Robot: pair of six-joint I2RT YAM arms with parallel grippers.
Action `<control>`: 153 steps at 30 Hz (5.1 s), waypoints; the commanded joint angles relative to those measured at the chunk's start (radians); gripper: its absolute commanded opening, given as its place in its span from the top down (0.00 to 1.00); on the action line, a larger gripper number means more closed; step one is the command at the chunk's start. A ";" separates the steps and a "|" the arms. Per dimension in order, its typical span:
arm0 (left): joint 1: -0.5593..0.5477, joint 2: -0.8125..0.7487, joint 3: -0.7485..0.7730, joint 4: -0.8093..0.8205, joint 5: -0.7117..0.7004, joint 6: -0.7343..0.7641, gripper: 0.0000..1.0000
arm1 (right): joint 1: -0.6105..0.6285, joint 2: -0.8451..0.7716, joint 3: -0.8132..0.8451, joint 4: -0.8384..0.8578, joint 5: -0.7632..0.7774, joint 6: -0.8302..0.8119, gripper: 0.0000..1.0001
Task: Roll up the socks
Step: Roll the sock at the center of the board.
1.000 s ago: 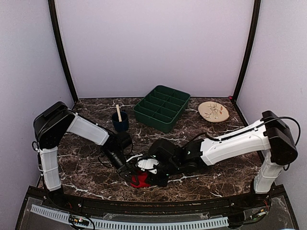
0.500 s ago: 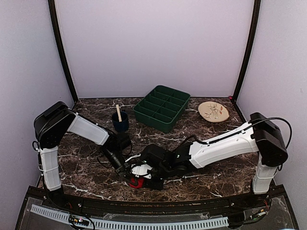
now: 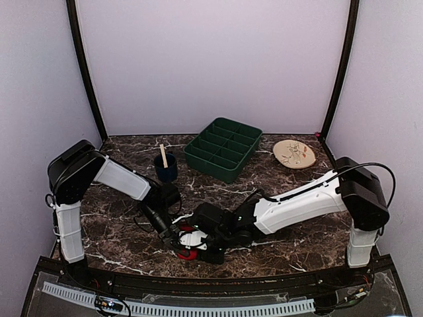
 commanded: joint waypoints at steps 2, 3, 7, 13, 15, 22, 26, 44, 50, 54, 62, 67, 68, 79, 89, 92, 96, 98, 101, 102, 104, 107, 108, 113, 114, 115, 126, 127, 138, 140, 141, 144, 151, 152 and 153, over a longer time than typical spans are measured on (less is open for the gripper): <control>0.000 0.003 0.003 -0.031 0.033 0.020 0.95 | 0.006 0.029 0.028 0.018 -0.024 -0.032 0.73; -0.001 0.003 0.004 -0.032 0.031 0.020 0.95 | 0.007 0.031 0.027 0.016 -0.028 -0.034 0.76; 0.000 0.005 0.005 -0.028 0.031 0.017 0.95 | 0.006 0.037 0.017 0.012 -0.040 -0.042 0.84; 0.000 0.003 0.006 -0.022 0.010 -0.008 0.89 | 0.007 0.053 0.015 0.001 -0.048 -0.045 0.95; 0.002 0.003 0.005 -0.018 -0.011 -0.028 0.85 | 0.005 0.059 0.017 -0.004 -0.051 -0.045 0.99; 0.010 -0.042 -0.029 0.075 -0.102 -0.157 0.71 | -0.012 0.060 0.007 -0.011 -0.064 -0.027 1.00; 0.018 -0.087 -0.064 0.140 -0.131 -0.226 0.66 | -0.018 0.058 0.002 -0.014 -0.072 -0.019 1.00; 0.064 -0.357 -0.248 0.390 -0.333 -0.439 0.61 | -0.041 0.064 0.038 -0.069 -0.106 -0.008 1.00; 0.065 -0.485 -0.332 0.476 -0.496 -0.509 0.61 | -0.054 0.072 0.066 -0.100 -0.148 0.005 1.00; 0.064 -0.590 -0.399 0.542 -0.587 -0.544 0.60 | -0.072 0.079 0.081 -0.129 -0.200 0.013 1.00; 0.052 -0.831 -0.548 0.700 -0.703 -0.553 0.60 | -0.134 0.140 0.194 -0.270 -0.372 0.018 1.00; 0.017 -0.943 -0.617 0.768 -0.734 -0.519 0.62 | -0.173 0.218 0.303 -0.391 -0.468 -0.007 1.00; 0.004 -0.951 -0.621 0.767 -0.738 -0.509 0.62 | -0.179 0.225 0.312 -0.398 -0.484 -0.006 1.00; -0.149 -0.974 -0.617 0.756 -0.774 -0.394 0.65 | -0.228 0.320 0.446 -0.520 -0.610 0.004 1.00; -0.271 -0.842 -0.518 0.613 -0.754 -0.239 0.64 | -0.240 0.380 0.493 -0.579 -0.707 0.012 1.00; -0.301 -0.796 -0.487 0.588 -0.752 -0.206 0.63 | -0.244 0.383 0.498 -0.577 -0.711 0.019 1.00; -0.330 -0.747 -0.446 0.556 -0.749 -0.168 0.61 | -0.247 0.389 0.511 -0.580 -0.716 0.024 1.00; -0.343 -0.724 -0.422 0.534 -0.743 -0.148 0.61 | -0.250 0.393 0.520 -0.581 -0.718 0.028 1.00; -0.359 -0.693 -0.396 0.509 -0.742 -0.124 0.60 | -0.257 0.393 0.523 -0.573 -0.722 0.038 1.00; -0.363 -0.684 -0.389 0.502 -0.737 -0.118 0.60 | -0.260 0.392 0.523 -0.569 -0.726 0.042 1.00; -0.373 -0.665 -0.371 0.484 -0.715 -0.101 0.60 | -0.264 0.389 0.523 -0.563 -0.732 0.047 1.00; -0.386 -0.665 -0.358 0.469 -0.696 -0.091 0.60 | -0.269 0.389 0.522 -0.555 -0.735 0.052 1.00; -0.389 -0.675 -0.357 0.469 -0.695 -0.091 0.60 | -0.271 0.389 0.522 -0.553 -0.737 0.055 1.00; -0.404 -0.737 -0.357 0.465 -0.756 -0.108 0.60 | -0.278 0.390 0.530 -0.543 -0.745 0.063 1.00; -0.406 -0.748 -0.359 0.461 -0.785 -0.112 0.60 | -0.278 0.391 0.531 -0.543 -0.745 0.063 1.00; -0.407 -0.759 -0.362 0.458 -0.815 -0.116 0.60 | -0.280 0.391 0.531 -0.543 -0.744 0.061 1.00; -0.407 -0.893 -0.399 0.478 -1.084 -0.171 0.60 | -0.292 0.387 0.490 -0.526 -0.745 0.063 1.00; -0.407 -0.902 -0.398 0.478 -1.086 -0.175 0.60 | -0.296 0.386 0.486 -0.523 -0.744 0.066 1.00; -0.408 -0.854 -0.376 0.438 -0.973 -0.177 0.61 | -0.318 0.381 0.472 -0.490 -0.746 0.084 1.00; -0.408 -0.815 -0.359 0.428 -0.973 -0.171 0.61 | -0.318 0.376 0.463 -0.485 -0.746 0.085 1.00; -0.408 -0.794 -0.356 0.427 -0.973 -0.165 0.61 | -0.318 0.373 0.456 -0.481 -0.747 0.085 1.00; -0.409 -0.748 -0.342 0.426 -0.974 -0.142 0.61 | -0.320 0.368 0.444 -0.474 -0.750 0.087 1.00; -0.407 -0.650 -0.320 0.426 -1.001 -0.097 0.60 | -0.321 0.356 0.425 -0.472 -0.754 0.082 1.00; -0.408 -0.641 -0.321 0.435 -1.003 -0.094 0.60 | -0.322 0.355 0.423 -0.474 -0.754 0.081 1.00; -0.407 -0.631 -0.322 0.445 -1.004 -0.090 0.60 | -0.323 0.354 0.422 -0.474 -0.754 0.080 1.00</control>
